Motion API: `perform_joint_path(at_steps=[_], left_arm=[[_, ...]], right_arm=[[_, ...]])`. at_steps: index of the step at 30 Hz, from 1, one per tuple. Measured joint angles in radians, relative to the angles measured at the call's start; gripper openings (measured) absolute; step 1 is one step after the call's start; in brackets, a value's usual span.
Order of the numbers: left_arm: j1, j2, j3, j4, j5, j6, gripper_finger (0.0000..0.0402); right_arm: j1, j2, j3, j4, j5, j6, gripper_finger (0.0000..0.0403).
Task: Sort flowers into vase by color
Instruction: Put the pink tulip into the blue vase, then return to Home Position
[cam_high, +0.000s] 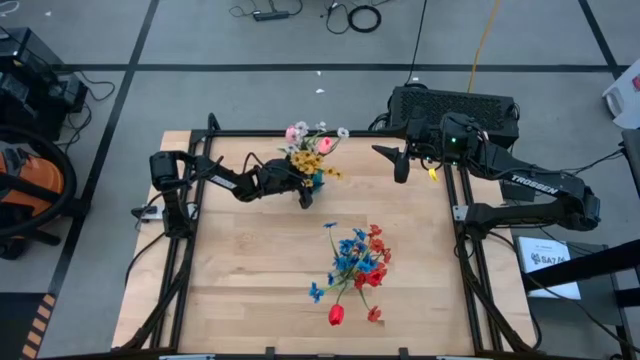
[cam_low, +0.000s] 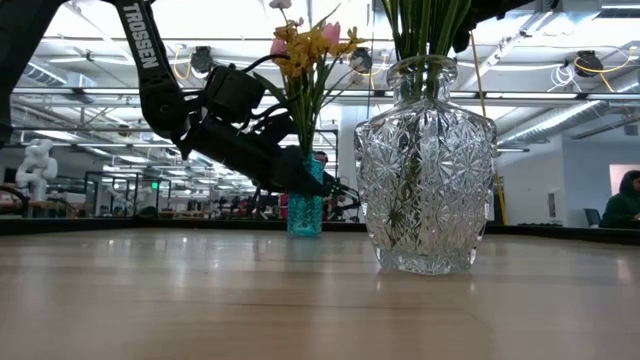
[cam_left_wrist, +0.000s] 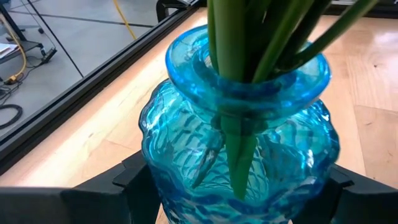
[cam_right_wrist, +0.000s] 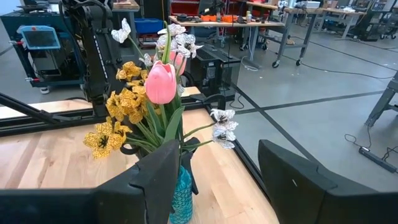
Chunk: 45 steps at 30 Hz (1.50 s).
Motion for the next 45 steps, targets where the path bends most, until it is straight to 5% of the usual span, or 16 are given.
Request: perform_joint_path(at_steps=[7,17,24,32,45], left_arm=[[0.000,0.000,0.000,0.000,0.000,-0.048,0.0271],[0.000,-0.002,0.000,0.003,0.000,-0.048,0.0360],[0.000,-0.054,0.000,-0.043,-0.001,-0.049,0.0375],[-0.002,-0.248,0.000,-0.390,0.001,-0.054,0.0376],[-0.043,-0.573,0.000,-0.868,0.090,-0.280,0.0376]], right_arm=[[0.000,0.000,0.000,0.000,0.000,0.000,0.0212],[0.000,0.000,0.000,-0.032,0.000,0.000,0.0212],[0.000,0.000,0.000,-0.034,0.001,0.000,0.0212],[0.000,0.000,0.000,-0.034,0.001,0.000,0.0212],[0.000,-0.017,0.000,-0.047,-0.002,0.000,0.0212]])
